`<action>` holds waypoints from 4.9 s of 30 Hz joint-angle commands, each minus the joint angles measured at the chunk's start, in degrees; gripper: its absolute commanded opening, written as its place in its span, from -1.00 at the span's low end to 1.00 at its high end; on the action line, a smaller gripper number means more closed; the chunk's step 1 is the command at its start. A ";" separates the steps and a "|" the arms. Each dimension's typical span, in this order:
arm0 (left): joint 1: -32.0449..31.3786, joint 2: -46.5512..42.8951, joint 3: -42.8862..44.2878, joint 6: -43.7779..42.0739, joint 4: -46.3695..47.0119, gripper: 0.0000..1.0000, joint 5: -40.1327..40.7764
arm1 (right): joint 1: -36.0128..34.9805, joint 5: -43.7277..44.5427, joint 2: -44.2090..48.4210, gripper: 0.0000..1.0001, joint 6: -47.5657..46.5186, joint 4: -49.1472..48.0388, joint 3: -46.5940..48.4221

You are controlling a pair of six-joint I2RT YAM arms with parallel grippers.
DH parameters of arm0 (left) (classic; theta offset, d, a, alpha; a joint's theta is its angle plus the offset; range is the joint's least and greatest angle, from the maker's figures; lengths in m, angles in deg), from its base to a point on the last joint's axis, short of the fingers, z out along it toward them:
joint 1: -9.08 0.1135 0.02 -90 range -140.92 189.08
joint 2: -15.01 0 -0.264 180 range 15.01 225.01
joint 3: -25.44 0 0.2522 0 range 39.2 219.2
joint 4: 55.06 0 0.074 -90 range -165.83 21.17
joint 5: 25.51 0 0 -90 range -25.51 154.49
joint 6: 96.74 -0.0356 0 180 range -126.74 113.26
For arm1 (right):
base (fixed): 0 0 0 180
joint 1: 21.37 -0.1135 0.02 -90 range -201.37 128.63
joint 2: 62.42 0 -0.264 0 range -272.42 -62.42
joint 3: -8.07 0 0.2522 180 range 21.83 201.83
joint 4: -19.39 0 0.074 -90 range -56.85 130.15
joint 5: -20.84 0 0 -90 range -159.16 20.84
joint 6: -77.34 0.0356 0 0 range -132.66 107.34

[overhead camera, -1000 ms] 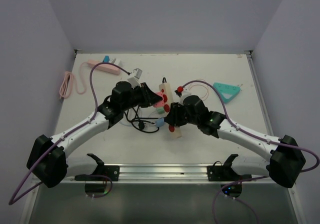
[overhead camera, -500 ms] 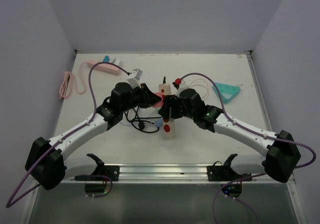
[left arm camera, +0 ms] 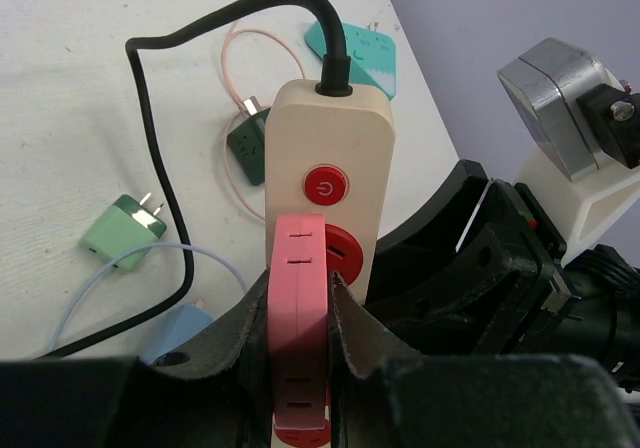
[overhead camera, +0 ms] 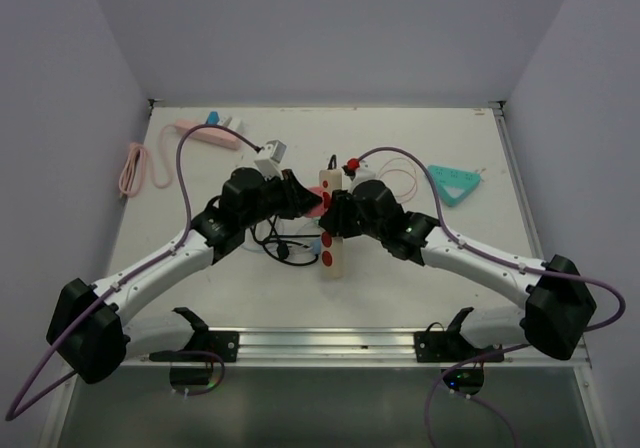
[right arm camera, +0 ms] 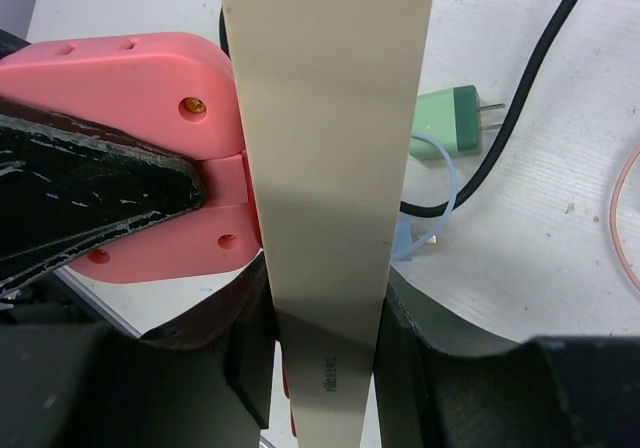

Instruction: Pull the plug off the socket

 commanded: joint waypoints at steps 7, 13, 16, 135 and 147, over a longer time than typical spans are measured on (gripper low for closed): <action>-0.69 -5.93 2.60 -1.30 0.59 -1.00 1.08 | 4.21 13.97 3.72 -1.00 6.30 4.51 -8.14; -0.60 -8.57 3.31 -1.31 -1.96 -1.00 2.66 | 11.94 16.33 7.93 -1.00 8.43 9.78 -12.81; -0.60 -9.98 3.22 -0.86 -2.84 -1.00 3.18 | 14.93 16.96 9.34 -1.00 8.44 11.10 -13.86; 39.74 53.56 52.70 4.24 -17.02 0.75 23.76 | 1.14 -2.46 2.67 0.92 -17.14 9.96 4.07; 40.62 61.92 58.08 4.67 -19.90 0.54 25.68 | 1.14 -0.53 1.26 0.91 -18.46 11.01 5.12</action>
